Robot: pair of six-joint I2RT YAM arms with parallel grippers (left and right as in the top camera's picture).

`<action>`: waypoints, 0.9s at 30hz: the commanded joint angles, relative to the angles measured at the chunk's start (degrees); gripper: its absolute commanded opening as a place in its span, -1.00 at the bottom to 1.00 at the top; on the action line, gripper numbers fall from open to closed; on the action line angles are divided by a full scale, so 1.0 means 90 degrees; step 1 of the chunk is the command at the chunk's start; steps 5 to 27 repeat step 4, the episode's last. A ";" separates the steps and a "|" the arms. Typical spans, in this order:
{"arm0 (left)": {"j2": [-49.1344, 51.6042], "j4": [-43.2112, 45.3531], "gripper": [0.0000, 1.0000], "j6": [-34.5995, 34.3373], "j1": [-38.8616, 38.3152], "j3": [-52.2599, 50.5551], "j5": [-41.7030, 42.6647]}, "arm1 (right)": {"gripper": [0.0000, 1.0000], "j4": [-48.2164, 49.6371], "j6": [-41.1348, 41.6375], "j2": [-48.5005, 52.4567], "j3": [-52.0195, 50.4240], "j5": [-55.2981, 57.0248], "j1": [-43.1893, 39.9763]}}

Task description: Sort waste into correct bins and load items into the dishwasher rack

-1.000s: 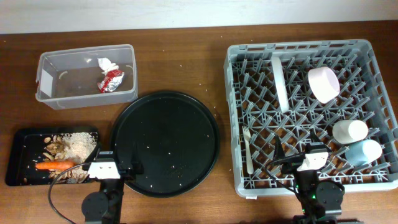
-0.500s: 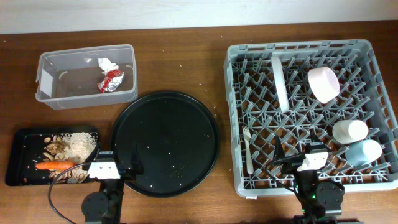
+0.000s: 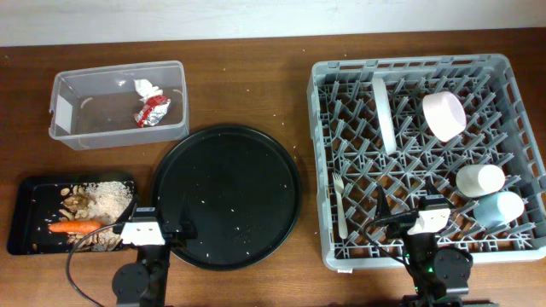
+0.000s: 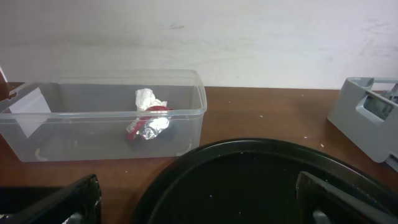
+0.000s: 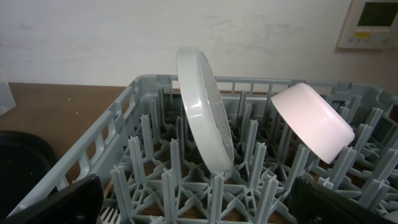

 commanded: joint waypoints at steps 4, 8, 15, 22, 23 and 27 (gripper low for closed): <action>-0.0044 -0.0012 0.99 0.0146 -0.0034 -0.0039 -0.0066 | 0.97 -0.0034 -0.0039 -0.0046 -0.0029 -0.0087 0.0041; -0.0044 -0.0012 0.99 0.0146 -0.0034 -0.0039 -0.0066 | 0.97 -0.0034 -0.0039 -0.0046 -0.0029 -0.0087 0.0041; -0.0044 -0.0012 0.99 0.0146 -0.0034 -0.0039 -0.0066 | 0.97 -0.0034 -0.0039 -0.0046 -0.0029 -0.0087 0.0041; -0.0044 -0.0012 0.99 0.0146 -0.0034 -0.0039 -0.0066 | 0.97 -0.0034 -0.0039 -0.0046 -0.0029 -0.0087 0.0041; -0.0044 -0.0012 0.99 0.0146 -0.0034 -0.0039 -0.0066 | 0.97 -0.0034 -0.0039 -0.0046 -0.0029 -0.0087 0.0041; -0.0044 -0.0012 0.99 0.0146 -0.0034 -0.0039 -0.0066 | 0.97 -0.0034 -0.0039 -0.0046 -0.0029 -0.0087 0.0041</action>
